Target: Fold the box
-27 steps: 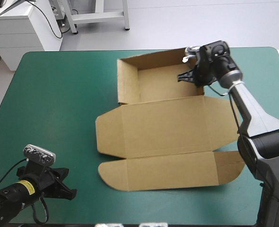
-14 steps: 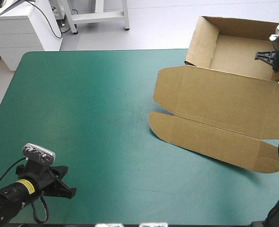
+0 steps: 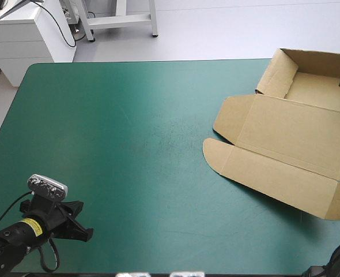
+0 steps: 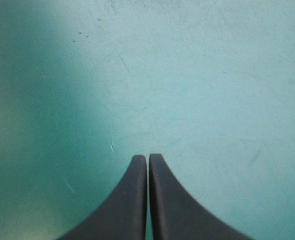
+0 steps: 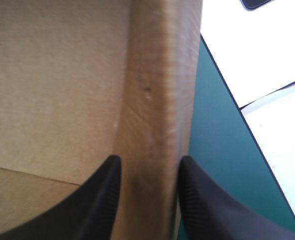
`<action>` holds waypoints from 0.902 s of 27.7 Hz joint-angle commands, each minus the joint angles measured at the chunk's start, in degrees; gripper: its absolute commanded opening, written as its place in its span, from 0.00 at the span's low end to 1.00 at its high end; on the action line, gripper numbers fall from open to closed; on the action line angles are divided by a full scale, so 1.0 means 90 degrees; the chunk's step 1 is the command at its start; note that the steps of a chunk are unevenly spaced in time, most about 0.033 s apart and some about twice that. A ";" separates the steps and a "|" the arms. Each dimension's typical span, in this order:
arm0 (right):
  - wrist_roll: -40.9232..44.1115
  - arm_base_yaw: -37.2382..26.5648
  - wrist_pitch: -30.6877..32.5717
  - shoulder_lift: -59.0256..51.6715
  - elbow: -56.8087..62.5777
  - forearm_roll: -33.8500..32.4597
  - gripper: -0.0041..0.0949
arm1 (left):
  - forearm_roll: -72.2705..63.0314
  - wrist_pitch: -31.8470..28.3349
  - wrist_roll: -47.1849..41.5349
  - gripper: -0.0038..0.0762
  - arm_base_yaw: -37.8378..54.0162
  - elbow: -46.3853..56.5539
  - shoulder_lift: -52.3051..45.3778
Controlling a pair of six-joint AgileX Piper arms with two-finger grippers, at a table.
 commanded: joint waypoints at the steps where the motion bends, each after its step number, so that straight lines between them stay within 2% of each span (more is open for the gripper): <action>1: -0.0141 -0.0123 -0.0029 -0.0272 -0.0153 0.0133 0.63 | -0.0088 -0.0357 0.0010 0.04 0.0003 -0.0169 0.0003; 3: -0.0141 -0.0116 -0.0029 -0.0256 -0.0153 0.0133 0.68 | -0.0088 -0.0357 0.0010 0.04 0.0003 -0.0169 0.0003; 8: -0.0222 -0.0116 -0.0029 -0.0400 -0.0153 0.0244 0.68 | -0.0088 -0.0357 0.0010 0.04 0.0003 -0.0169 0.0003; 11: -0.0637 -0.0116 -0.0029 -0.0684 -0.0153 0.0375 0.68 | -0.0088 -0.0357 0.0010 0.04 0.0003 -0.0169 0.0003; 14: -0.0711 -0.0071 -0.0016 -0.1090 -0.0137 0.0585 0.65 | -0.0072 -0.0357 0.0010 0.04 0.0003 -0.0169 0.0003; 16: -0.0771 -0.0017 -0.0016 -0.1324 -0.0045 0.0861 0.56 | -0.0061 -0.0369 0.0010 0.04 0.0003 -0.0169 0.0003; 17: -0.0830 0.0010 -0.0016 -0.1445 0.0056 0.1041 0.49 | -0.0061 -0.0369 0.0010 0.04 0.0003 -0.0169 0.0003; 21: -0.1029 0.0313 -0.0016 -0.2003 0.0850 0.1562 0.09 | -0.0061 -0.0369 0.0010 0.04 0.0003 -0.0169 0.0003; 22: -0.1193 0.0599 -0.0029 -0.2294 0.1364 0.1640 0.03 | -0.0061 -0.0369 0.0010 0.04 0.0003 -0.0169 0.0003; 25: -0.1560 0.1461 -0.0202 -0.2989 0.2286 0.1657 0.03 | -0.0061 -0.0369 0.0010 0.04 0.0003 -0.0169 0.0003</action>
